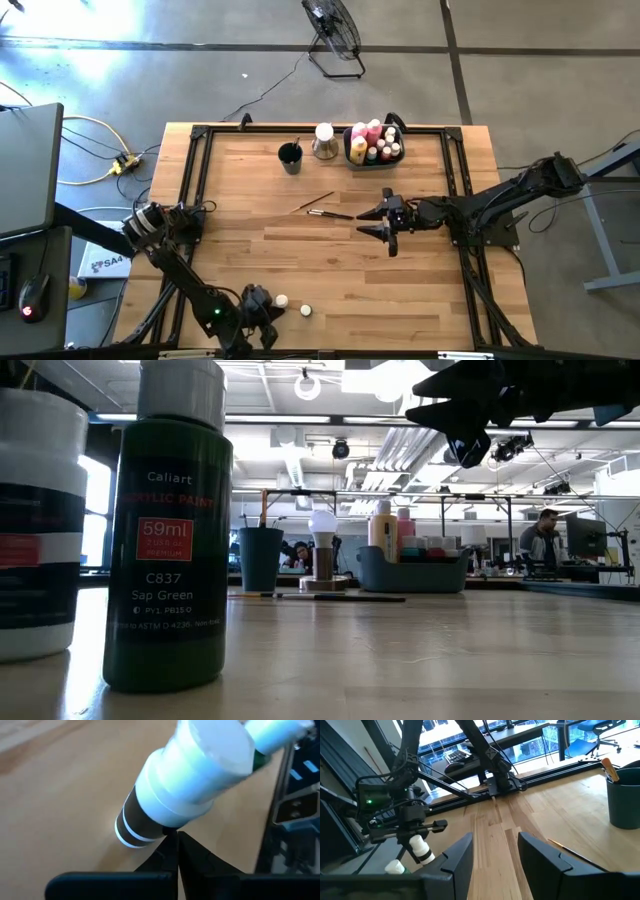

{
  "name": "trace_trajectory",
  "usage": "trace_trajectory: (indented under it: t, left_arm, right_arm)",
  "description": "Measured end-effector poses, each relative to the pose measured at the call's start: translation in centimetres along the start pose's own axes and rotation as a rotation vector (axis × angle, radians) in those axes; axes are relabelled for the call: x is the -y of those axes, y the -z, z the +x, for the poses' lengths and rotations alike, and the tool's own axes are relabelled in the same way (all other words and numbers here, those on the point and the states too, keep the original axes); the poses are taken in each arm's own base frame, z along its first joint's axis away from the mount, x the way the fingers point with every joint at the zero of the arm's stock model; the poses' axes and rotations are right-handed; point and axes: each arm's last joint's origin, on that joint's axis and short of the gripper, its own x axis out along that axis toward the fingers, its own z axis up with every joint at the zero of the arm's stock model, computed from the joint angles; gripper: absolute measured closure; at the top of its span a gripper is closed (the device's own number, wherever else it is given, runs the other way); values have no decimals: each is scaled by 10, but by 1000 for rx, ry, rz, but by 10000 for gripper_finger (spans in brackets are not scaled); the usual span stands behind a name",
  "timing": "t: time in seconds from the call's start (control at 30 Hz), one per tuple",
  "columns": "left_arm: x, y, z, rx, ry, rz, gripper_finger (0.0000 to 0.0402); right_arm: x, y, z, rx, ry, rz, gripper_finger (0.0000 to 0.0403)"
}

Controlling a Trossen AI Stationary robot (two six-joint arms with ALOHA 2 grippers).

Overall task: Pick & Place Paint Supplies
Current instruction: Move the small white paint bottle to the center of the table

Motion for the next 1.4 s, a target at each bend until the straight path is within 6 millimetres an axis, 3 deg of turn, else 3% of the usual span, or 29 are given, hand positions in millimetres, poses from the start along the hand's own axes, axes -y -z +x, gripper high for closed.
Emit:
trace_trajectory:
  t: [0.37,0.67,0.83,1.4]
  left_arm:
    - [-5,-21,19,15,-57,72,401]
    - [-26,-29,33,32,-132,110,401]
    - [-38,-27,35,53,-158,120,402]
    - [-41,-34,37,186,-198,211,401]
  right_arm:
    - [0,0,0,0,0,0,254]
    - [0,0,0,0,0,0,254]
    - [0,0,0,0,0,0,254]
    - [0,0,0,0,0,-4,254]
